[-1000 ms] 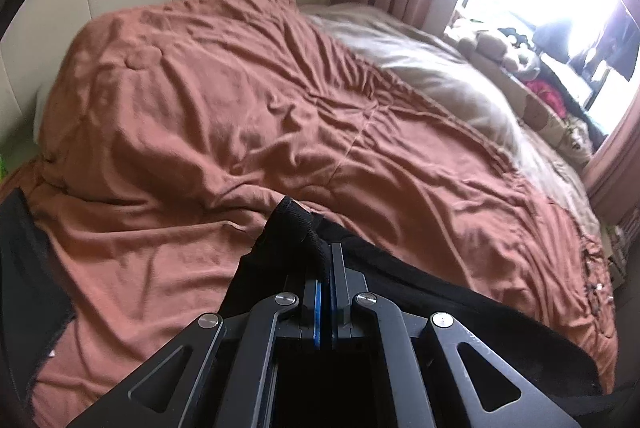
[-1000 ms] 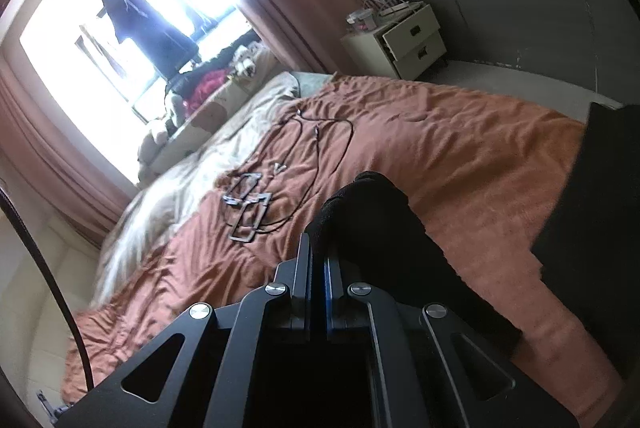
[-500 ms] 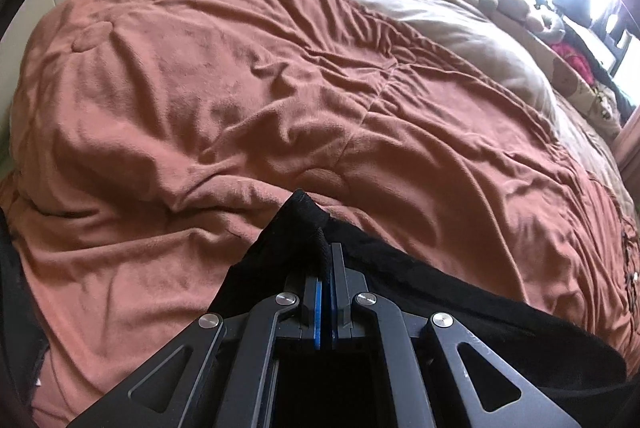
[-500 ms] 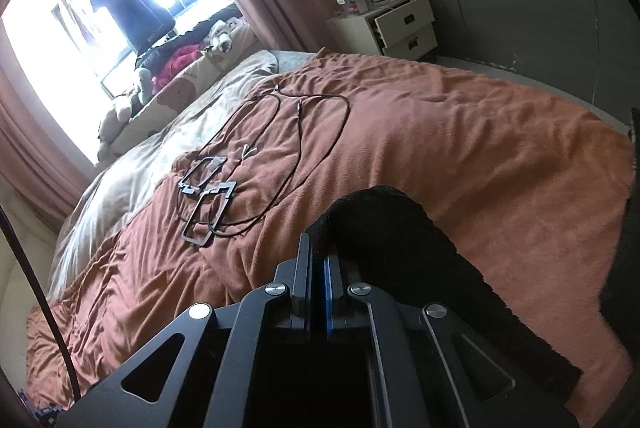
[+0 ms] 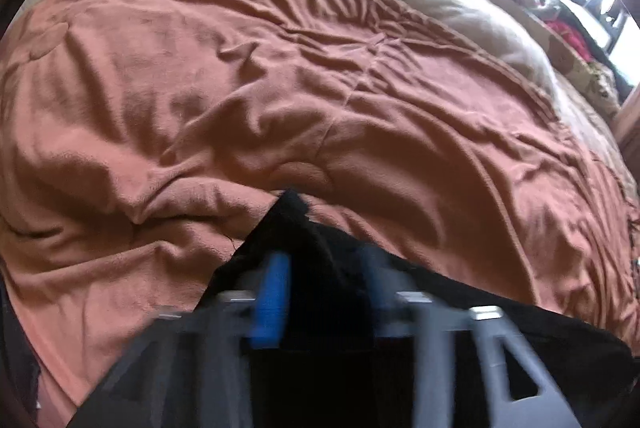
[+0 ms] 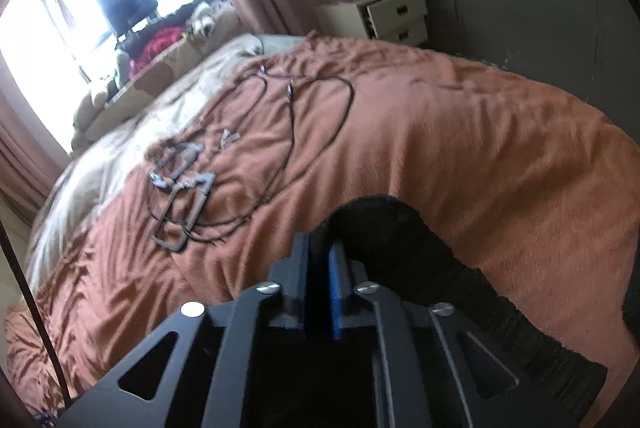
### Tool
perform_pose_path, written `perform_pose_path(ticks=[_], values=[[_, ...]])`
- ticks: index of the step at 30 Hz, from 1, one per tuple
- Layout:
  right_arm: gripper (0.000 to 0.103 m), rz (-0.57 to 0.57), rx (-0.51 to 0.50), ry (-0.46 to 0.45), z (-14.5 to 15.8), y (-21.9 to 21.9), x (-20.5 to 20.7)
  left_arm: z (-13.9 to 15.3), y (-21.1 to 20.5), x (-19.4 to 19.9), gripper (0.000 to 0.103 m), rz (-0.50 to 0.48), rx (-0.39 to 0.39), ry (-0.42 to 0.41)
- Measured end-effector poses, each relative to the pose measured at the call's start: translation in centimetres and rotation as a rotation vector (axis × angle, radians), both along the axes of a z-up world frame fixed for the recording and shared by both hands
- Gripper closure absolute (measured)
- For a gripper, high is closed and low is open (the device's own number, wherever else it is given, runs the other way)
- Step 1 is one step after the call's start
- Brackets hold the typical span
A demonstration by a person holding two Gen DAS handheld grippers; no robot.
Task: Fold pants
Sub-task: 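Open both grippers to release the folded pants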
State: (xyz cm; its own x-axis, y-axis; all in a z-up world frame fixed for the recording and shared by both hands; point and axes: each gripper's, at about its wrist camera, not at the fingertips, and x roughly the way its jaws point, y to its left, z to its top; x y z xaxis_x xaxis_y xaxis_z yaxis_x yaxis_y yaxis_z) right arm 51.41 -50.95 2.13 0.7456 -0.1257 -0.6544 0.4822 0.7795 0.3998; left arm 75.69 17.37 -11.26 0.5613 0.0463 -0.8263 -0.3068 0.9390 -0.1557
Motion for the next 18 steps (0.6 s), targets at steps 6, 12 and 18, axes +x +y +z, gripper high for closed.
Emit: perform_pose_path(ticks=[6,12,18], values=[[0.018,0.052,-0.052,-0.056,2.1,0.4,-2.6,2.7,1.8,-2.4,0.012,0.025,-0.011,-0.053],[0.018,0.107,-0.046,-0.042,2.4,-0.2,-6.3,4.0,3.1,-5.7,0.012,0.018,-0.004,-0.047],[0.018,0.118,-0.018,-0.012,2.6,-2.2,-10.8,5.1,4.0,-9.9,0.012,0.019,-0.032,-0.051]])
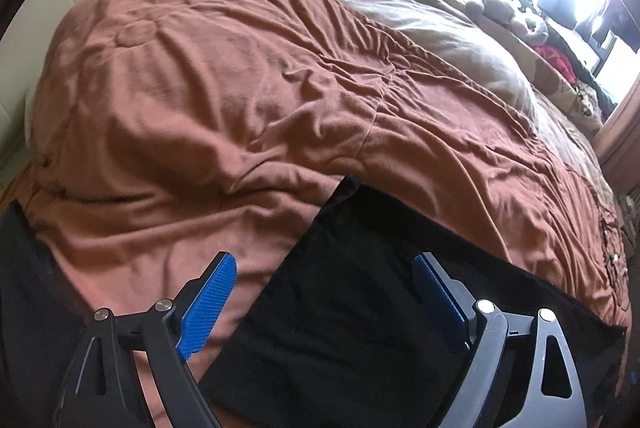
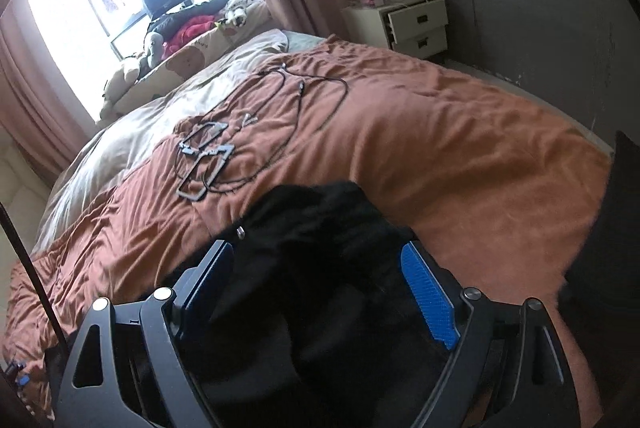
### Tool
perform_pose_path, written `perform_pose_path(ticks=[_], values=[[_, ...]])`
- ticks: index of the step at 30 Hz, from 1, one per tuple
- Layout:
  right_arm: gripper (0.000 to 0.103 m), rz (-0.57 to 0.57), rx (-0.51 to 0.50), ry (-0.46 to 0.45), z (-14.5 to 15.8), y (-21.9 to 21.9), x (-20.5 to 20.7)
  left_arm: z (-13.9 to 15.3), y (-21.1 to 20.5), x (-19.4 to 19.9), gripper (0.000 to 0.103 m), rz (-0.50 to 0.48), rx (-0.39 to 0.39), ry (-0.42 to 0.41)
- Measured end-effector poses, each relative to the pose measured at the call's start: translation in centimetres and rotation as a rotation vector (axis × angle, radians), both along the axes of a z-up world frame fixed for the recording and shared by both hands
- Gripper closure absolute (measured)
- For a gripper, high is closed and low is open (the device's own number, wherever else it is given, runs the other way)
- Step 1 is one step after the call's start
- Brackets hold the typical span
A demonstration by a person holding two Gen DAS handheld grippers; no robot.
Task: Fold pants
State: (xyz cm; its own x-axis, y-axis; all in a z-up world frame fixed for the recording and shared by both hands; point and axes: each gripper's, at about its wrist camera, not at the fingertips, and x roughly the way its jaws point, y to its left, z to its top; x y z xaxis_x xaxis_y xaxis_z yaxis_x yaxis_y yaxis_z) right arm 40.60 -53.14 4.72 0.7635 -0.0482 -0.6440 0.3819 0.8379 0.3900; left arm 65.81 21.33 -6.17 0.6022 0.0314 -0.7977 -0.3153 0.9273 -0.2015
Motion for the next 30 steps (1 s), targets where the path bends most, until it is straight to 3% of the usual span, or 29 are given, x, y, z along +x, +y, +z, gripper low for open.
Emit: perform_pose_path(ticks=[9,17,19,22,25,27,30], values=[[0.018,0.009,0.066,0.067,0.2,-1.6,-6.3,1.2,-0.2,-5.5,0.012,-0.028,-0.023,0.008],[0.018,0.026,0.191,0.126,-1.9,-3.4,-9.0,1.0,-0.6,-9.0,0.012,-0.056,-0.033,0.018],[0.018,0.032,0.221,0.138,-2.2,-3.6,-9.0,0.8,-0.7,-9.3,0.012,-0.061,-0.035,0.023],[0.020,0.030,0.182,0.171,-1.8,-3.8,-8.1,0.3,-0.7,-9.6,0.012,-0.062,-0.031,0.022],[0.021,0.013,0.159,0.264,-2.3,-3.6,-6.4,-0.2,-0.5,-9.5,0.012,-0.055,-0.027,0.027],[0.035,0.004,0.187,0.322,-3.3,-3.5,-5.1,-0.4,-0.6,-9.5,0.012,-0.053,-0.033,0.018],[0.038,-0.026,0.168,0.393,-4.1,-3.4,-3.7,-0.9,-0.6,-9.4,0.012,-0.054,-0.032,0.029]])
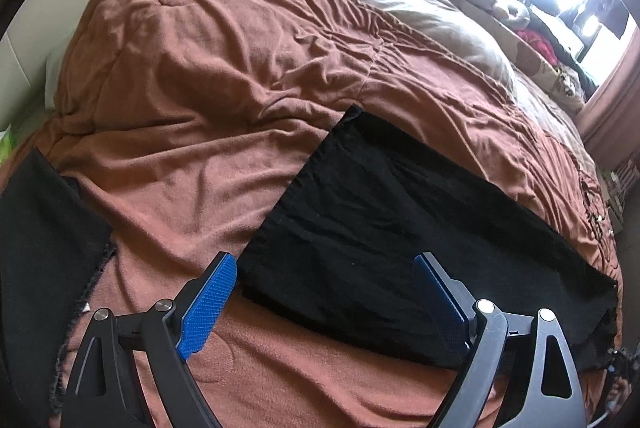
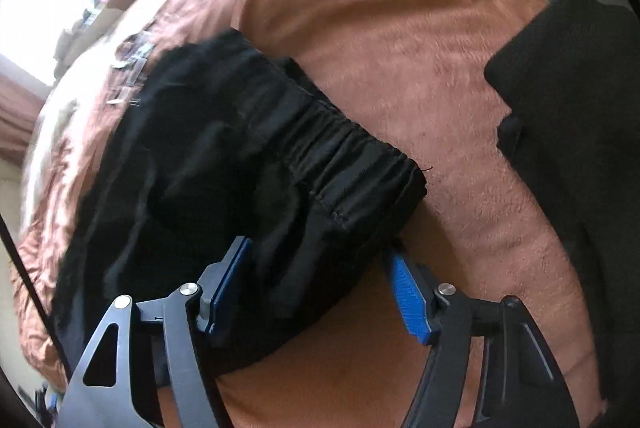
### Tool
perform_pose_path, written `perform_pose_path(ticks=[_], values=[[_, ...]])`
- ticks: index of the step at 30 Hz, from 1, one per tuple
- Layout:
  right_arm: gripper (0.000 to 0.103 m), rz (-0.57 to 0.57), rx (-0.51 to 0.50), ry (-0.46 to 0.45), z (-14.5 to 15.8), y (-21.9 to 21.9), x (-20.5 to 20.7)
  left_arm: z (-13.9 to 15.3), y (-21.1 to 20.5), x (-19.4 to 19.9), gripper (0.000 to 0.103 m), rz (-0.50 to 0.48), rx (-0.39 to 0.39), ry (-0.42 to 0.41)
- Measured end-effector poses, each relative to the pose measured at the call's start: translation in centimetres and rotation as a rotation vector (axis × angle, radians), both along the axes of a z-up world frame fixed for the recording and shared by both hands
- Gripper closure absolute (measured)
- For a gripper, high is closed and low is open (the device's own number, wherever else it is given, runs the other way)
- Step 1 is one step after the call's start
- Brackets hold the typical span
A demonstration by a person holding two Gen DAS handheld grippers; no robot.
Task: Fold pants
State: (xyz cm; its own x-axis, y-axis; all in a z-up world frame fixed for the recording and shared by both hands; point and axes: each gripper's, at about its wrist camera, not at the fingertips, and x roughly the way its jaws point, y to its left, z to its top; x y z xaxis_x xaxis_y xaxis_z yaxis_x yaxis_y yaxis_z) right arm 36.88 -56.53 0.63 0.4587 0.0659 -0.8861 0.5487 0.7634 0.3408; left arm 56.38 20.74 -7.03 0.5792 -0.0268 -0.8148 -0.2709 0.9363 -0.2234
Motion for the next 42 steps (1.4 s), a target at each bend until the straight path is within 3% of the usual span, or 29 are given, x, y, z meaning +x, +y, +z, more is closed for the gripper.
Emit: perform_pose_path(ticks=[3,5,8,11,22,25,27,30,32,39,42], values=[[0.048,-0.018,-0.029,0.037,-0.4,0.1,0.4,-0.6,-0.2,0.1,0.012,-0.005,-0.009,0.012],[0.085,-0.035,-0.039,0.007,0.0,-0.2,-0.1,-0.7,-0.4,0.0,0.012,-0.012,-0.009,0.015],[0.096,-0.016,0.008,-0.074,0.9,-0.8,-1.5,-0.8,-0.6,-0.4,0.012,-0.018,-0.023,0.009],[0.098,-0.012,0.041,-0.123,0.9,-1.6,-3.0,-1.0,-0.5,-0.8,0.012,-0.012,-0.062,0.007],[0.100,-0.103,0.162,-0.244,-3.0,-3.5,-10.0,-2.6,0.4,-2.3,0.012,0.006,-0.188,0.010],[0.099,-0.076,0.127,-0.286,-2.5,-3.0,-10.5,-2.9,0.9,-2.9,0.012,0.006,-0.253,-0.006],[0.097,-0.080,0.155,-0.315,-2.4,-2.9,-11.0,-3.3,1.1,-3.1,0.012,0.020,-0.291,-0.013],[0.082,-0.060,0.194,-0.355,-2.6,-2.7,-11.8,-4.3,1.5,-3.2,0.013,0.046,-0.350,-0.009],[0.061,-0.035,0.232,-0.372,-2.9,-2.5,-11.8,-5.2,1.5,-3.2,0.013,0.059,-0.381,0.004],[0.059,0.007,0.346,-0.359,-5.1,-1.6,-11.4,-8.2,2.2,-3.1,0.023,0.114,-0.481,0.050],[0.060,-0.014,0.380,-0.367,-6.3,-1.9,-11.1,-9.3,2.4,-2.5,0.033,0.129,-0.493,0.067]])
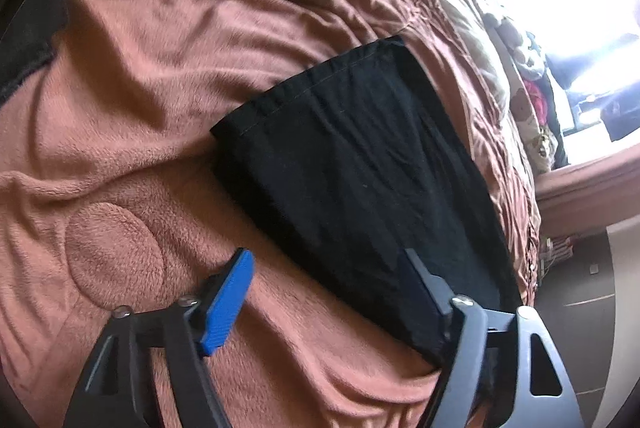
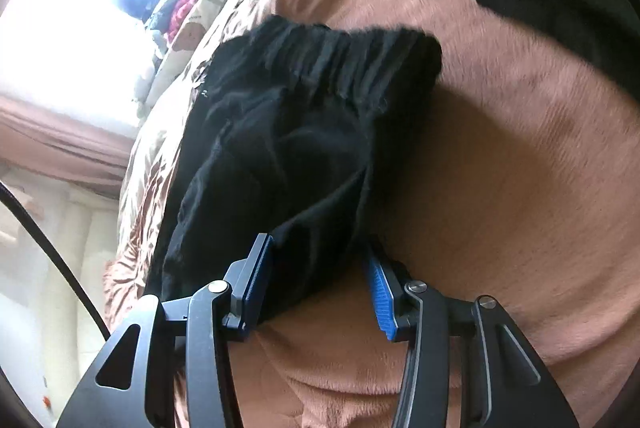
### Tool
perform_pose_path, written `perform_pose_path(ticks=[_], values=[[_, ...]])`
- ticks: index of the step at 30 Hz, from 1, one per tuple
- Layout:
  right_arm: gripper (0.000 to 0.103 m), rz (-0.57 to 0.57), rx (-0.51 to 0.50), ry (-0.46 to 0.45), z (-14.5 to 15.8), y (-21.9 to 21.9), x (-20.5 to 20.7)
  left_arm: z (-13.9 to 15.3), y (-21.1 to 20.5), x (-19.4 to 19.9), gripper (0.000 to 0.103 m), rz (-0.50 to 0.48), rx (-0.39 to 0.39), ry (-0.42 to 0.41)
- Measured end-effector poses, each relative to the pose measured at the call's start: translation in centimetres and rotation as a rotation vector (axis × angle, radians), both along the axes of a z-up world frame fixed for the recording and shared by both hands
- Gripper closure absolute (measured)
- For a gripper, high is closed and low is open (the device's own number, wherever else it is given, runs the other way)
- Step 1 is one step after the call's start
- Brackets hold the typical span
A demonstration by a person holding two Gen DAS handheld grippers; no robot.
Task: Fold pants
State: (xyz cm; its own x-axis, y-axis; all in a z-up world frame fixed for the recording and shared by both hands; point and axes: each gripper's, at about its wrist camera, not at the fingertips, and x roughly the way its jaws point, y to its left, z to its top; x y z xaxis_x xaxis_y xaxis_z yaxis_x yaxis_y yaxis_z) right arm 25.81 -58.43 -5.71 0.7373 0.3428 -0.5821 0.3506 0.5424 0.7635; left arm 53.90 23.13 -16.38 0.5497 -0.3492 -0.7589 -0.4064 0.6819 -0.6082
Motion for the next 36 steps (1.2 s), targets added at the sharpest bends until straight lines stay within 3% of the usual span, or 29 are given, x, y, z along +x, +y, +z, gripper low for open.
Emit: perform_pose_path(ticks=[2,12,14,15,16,17,19,22,29,36], values=[[0.060,-0.009,0.015,-0.013,-0.2,-0.7,0.2,-1.0,0.1,0.5,0.040,0.015,-0.016,0.017],[0.060,-0.073,0.085,-0.084,-1.9,-1.3,1.0,-1.8,-0.1,2.3,0.044,0.094,0.023,-0.060],[0.064,-0.089,0.090,-0.100,-2.2,-1.2,1.1,-1.8,0.4,2.3,0.074,0.122,0.037,-0.061],[0.068,-0.102,0.090,-0.101,-2.3,-1.4,1.2,-1.9,0.8,2.2,0.084,0.149,0.060,-0.047],[0.084,-0.121,0.073,-0.089,-2.4,-1.5,1.3,-2.0,1.2,2.1,0.091,0.169,0.064,-0.041],[0.092,-0.136,0.070,-0.085,-2.6,-1.6,1.3,-1.9,1.4,2.0,0.094,0.180,0.057,-0.045],[0.095,-0.158,0.096,-0.114,-2.6,-1.8,1.0,-1.0,1.4,1.9,0.095,0.187,0.077,-0.064],[0.097,-0.165,0.056,-0.141,-1.1,-1.2,0.2,1.6,0.7,1.9,0.096,0.172,0.141,-0.099],[0.099,-0.128,-0.005,-0.200,2.1,-0.1,-0.1,7.3,0.9,1.2,0.097,0.167,0.148,-0.181],[0.099,-0.103,-0.030,-0.236,3.7,0.3,-2.3,10.9,1.4,-0.8,0.097,0.154,0.172,-0.188]])
